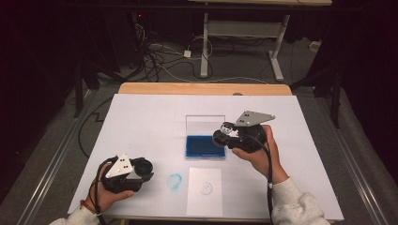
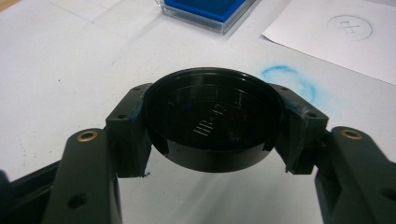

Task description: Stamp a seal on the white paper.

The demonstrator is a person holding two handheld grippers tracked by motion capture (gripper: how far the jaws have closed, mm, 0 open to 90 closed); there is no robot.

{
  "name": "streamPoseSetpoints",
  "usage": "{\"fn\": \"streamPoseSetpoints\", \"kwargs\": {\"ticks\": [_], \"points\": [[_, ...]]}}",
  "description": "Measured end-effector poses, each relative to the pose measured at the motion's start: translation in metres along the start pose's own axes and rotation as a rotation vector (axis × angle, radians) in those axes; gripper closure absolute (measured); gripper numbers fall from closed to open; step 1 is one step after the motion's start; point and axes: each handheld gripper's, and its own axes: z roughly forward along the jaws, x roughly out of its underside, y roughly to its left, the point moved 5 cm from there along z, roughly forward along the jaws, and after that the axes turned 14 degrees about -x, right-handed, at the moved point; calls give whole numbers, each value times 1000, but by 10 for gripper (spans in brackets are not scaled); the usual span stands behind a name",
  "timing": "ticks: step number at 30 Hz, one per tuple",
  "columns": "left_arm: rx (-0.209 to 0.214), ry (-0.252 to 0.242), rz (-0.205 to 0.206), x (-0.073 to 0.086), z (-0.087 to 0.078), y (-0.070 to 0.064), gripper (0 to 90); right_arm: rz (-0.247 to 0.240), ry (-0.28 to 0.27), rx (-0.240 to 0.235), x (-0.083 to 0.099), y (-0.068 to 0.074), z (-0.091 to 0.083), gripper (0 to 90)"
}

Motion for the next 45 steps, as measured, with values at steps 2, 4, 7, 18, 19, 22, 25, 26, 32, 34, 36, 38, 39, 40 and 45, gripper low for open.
{"fn": "streamPoseSetpoints", "kwargs": {"ticks": [2,4,7,18,19,22,25,26,32,34,36,38,39,40,45], "points": [[-5,3,-3,0,0,0,364,-7,0,-5,0,2,-1,570],[-5,7,-3,1,1,0,364,-12,2,1,-1,5,-2,570],[-5,-2,-1,-2,0,0,364,-24,2,-8,-1,10,-4,570],[4,4,17,-4,3,-3,364,-88,45,-76,3,44,1,570],[5,4,17,-4,2,-3,364,-88,51,-84,4,47,2,570],[4,5,18,-4,2,-4,364,-101,68,-99,9,55,3,570],[4,4,17,-4,1,-4,364,-109,89,-116,16,63,7,570],[3,4,18,-4,1,-4,364,-116,102,-127,19,66,8,570],[4,8,19,-4,2,-4,364,-135,150,-156,33,81,16,570],[4,7,18,-4,2,-4,364,-139,164,-162,38,84,19,570],[4,8,18,-4,2,-4,364,-138,185,-177,43,87,22,570],[4,8,19,-4,2,-5,364,-142,207,-180,49,90,26,570],[6,7,19,-4,2,-5,364,-144,221,-187,52,91,28,570],[5,7,19,-4,2,-5,364,-140,226,-190,54,92,29,570],[7,7,21,-4,2,-5,364,-139,260,-198,63,93,37,570]]}}
